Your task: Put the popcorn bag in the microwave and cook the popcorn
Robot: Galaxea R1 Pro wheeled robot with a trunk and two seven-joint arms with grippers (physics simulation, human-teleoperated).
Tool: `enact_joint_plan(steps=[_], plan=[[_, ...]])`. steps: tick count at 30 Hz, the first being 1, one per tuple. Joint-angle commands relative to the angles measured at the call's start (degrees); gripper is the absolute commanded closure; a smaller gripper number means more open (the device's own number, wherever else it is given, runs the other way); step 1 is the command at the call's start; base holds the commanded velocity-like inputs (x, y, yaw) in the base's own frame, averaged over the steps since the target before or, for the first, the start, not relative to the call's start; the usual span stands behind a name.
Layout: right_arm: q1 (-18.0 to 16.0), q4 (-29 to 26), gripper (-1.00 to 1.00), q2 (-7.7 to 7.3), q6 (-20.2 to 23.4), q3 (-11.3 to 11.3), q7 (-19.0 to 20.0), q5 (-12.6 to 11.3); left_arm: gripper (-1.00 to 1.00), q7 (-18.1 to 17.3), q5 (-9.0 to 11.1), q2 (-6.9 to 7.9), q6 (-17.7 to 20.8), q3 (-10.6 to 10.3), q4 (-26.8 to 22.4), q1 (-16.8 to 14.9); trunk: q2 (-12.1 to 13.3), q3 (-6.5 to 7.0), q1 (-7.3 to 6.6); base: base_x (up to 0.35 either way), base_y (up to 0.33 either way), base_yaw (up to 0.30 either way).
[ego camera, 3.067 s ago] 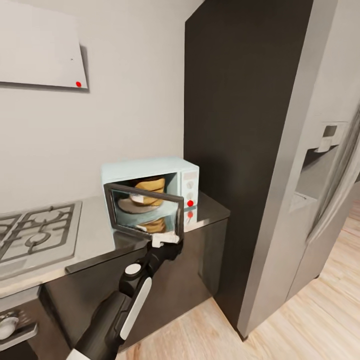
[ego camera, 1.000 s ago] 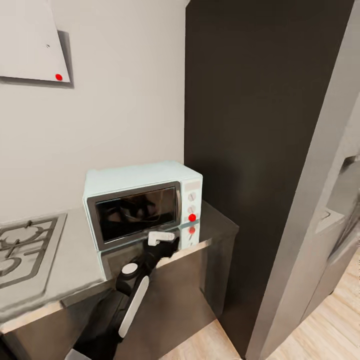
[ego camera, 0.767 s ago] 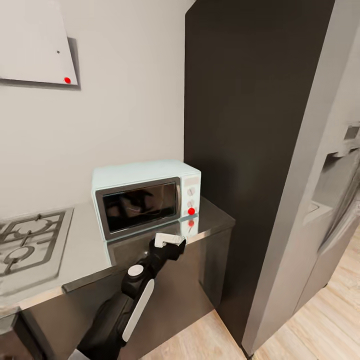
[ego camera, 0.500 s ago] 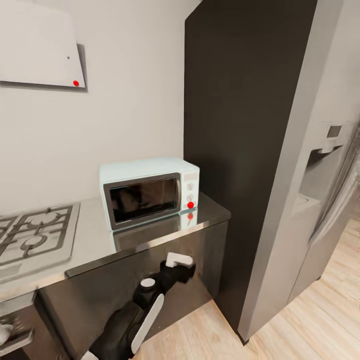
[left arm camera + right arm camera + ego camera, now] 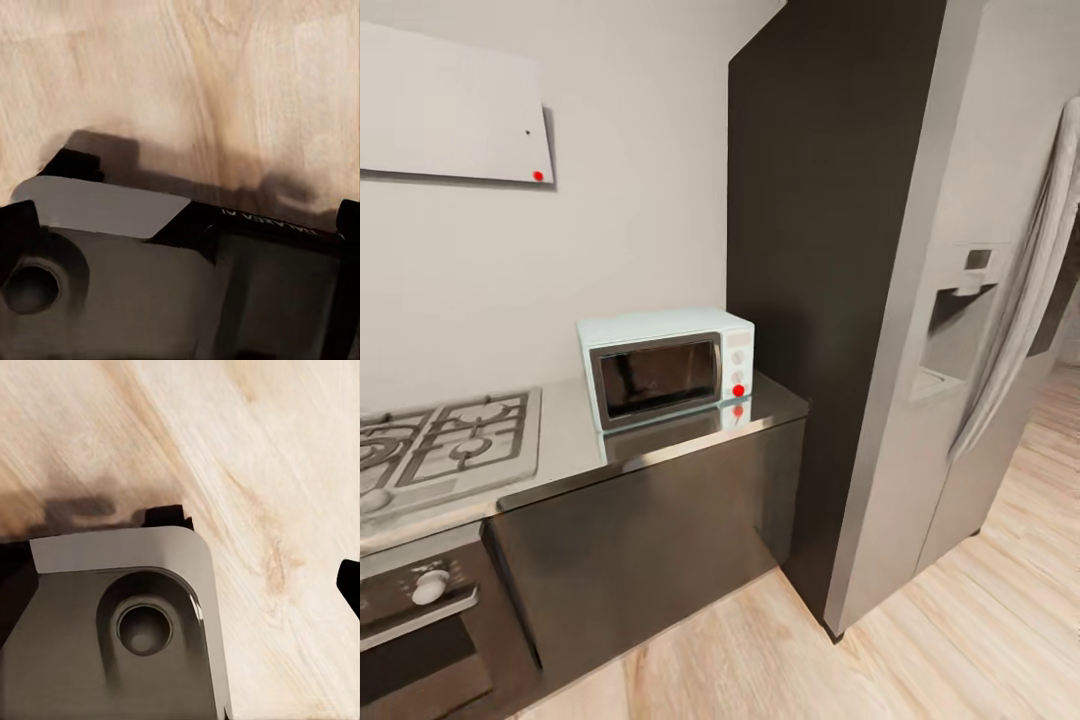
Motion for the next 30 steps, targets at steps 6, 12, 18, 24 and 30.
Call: enact_joint_plan(steps=[6,12,18,24,30], plan=[[-0.1,0.2,-1.00,-0.04,-0.4,-0.5,0.1,0.5,-1.00,0.1,3.5,1.86,-2.6,-0.6,0.0,1.5,0.0,-0.05,-0.04,-0.289,0.000,0.000],[-0.1,0.2,-1.00,-0.04,-0.4,-0.3,0.1,0.5,-1.00,0.1,3.6,1.77,-2.7,-0.6,-0.1,1.6,0.0,-0.05,-0.04,-0.014,0.000,0.000],[-0.1,0.2,-1.00,-0.06,-0.3,-0.3,0.1,0.5,-1.00,0.1,3.6,1.67,-2.7,-0.6,-0.1,1.6,0.0,-0.05,-0.04,0.000,0.000,0.044],[-0.1,0.1,-1.00,-0.14,-0.3,-0.3,0.1,0.5,-1.00,0.1,3.6,1.61,-2.7,-0.7,-0.1,1.6,0.0,-0.05,-0.04,0.000,0.000,0.244],[-0.1,0.1,-1.00,-0.43,-0.3,-0.2,0.1,1.1,-1.00,0.1,3.3,1.58,-2.7,-0.7,-0.1,1.6,0.0,-0.05,-0.04,0.000,0.000,0.273]])
